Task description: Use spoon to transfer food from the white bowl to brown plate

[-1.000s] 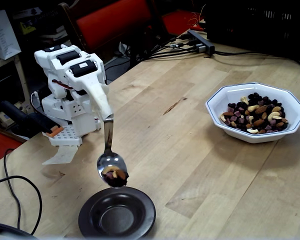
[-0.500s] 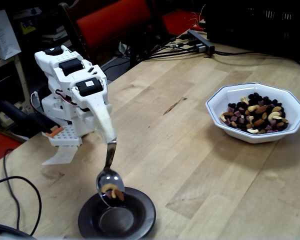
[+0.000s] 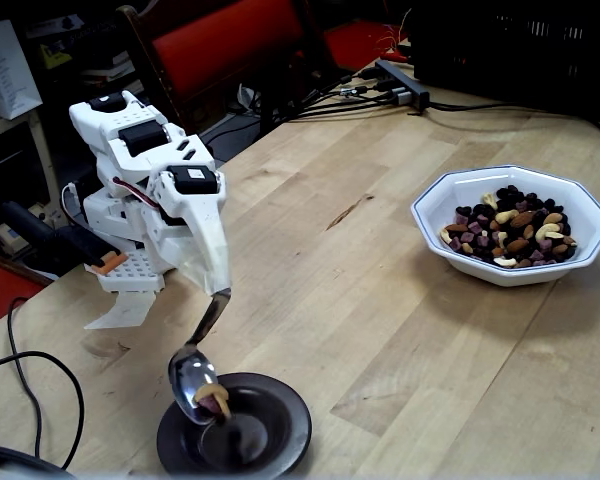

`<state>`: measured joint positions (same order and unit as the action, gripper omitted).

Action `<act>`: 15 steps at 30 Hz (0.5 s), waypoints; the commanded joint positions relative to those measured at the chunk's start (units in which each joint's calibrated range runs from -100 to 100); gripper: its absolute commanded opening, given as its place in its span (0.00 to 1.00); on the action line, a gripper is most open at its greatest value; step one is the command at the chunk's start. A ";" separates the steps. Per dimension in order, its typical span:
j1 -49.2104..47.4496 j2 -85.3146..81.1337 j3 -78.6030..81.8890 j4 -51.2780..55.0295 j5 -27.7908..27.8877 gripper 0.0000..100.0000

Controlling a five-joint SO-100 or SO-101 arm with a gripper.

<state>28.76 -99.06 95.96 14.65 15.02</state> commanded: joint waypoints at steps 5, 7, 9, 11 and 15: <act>2.80 -0.94 -0.92 0.13 6.20 0.04; 2.80 -0.94 -0.92 0.13 6.54 0.04; 2.80 -0.94 -0.92 0.13 6.54 0.04; 2.72 -0.94 -0.92 0.13 6.54 0.04; 2.65 -0.94 -1.80 0.13 6.11 0.04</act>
<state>28.76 -99.06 95.96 14.65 21.22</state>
